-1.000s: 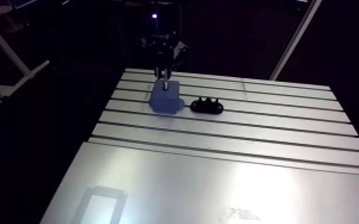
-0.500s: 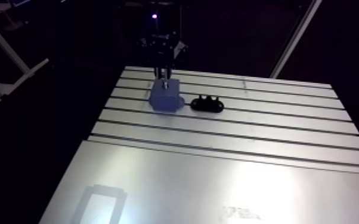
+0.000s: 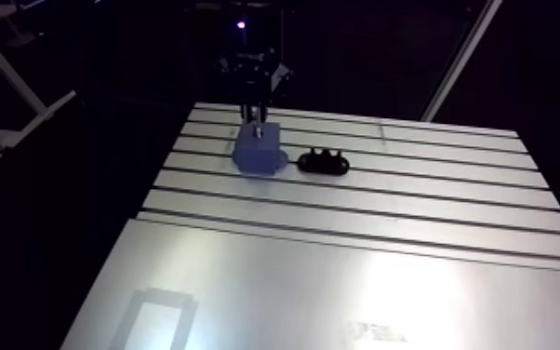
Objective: Pick up the M10 bolt and insert it into the hex recess until seated.
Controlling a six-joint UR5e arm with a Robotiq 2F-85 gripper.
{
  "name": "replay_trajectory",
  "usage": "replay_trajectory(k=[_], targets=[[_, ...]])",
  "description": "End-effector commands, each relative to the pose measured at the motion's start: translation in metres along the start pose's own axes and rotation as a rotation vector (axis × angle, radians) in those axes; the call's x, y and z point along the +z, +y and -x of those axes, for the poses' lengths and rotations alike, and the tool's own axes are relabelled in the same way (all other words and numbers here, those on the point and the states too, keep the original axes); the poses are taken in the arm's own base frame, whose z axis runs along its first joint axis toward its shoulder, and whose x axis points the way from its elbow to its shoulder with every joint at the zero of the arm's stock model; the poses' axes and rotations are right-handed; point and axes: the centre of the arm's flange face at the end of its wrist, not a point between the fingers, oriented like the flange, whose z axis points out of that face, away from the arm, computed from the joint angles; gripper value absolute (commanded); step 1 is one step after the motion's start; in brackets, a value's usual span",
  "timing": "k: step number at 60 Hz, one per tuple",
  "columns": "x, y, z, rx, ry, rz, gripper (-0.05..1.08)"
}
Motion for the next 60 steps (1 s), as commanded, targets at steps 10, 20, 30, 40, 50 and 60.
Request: replay_trajectory(k=[10,20,30,40,50,60], targets=[[0.0052,-0.0001,-0.0017,-0.001,-0.006,0.003,0.84],[0.0061,0.0000,-0.0023,-0.003,-0.006,0.004,0.84],[0.0077,0.0002,-0.0023,-0.005,-0.009,0.006,0.84],[0.0054,0.0013,-0.0034,-0.004,-0.005,0.004,0.84],[0.0028,-0.0007,-0.0034,-0.008,-0.002,0.000,0.84],[0.0008,-0.0010,-0.0040,-0.009,-0.001,0.000,0.84]])
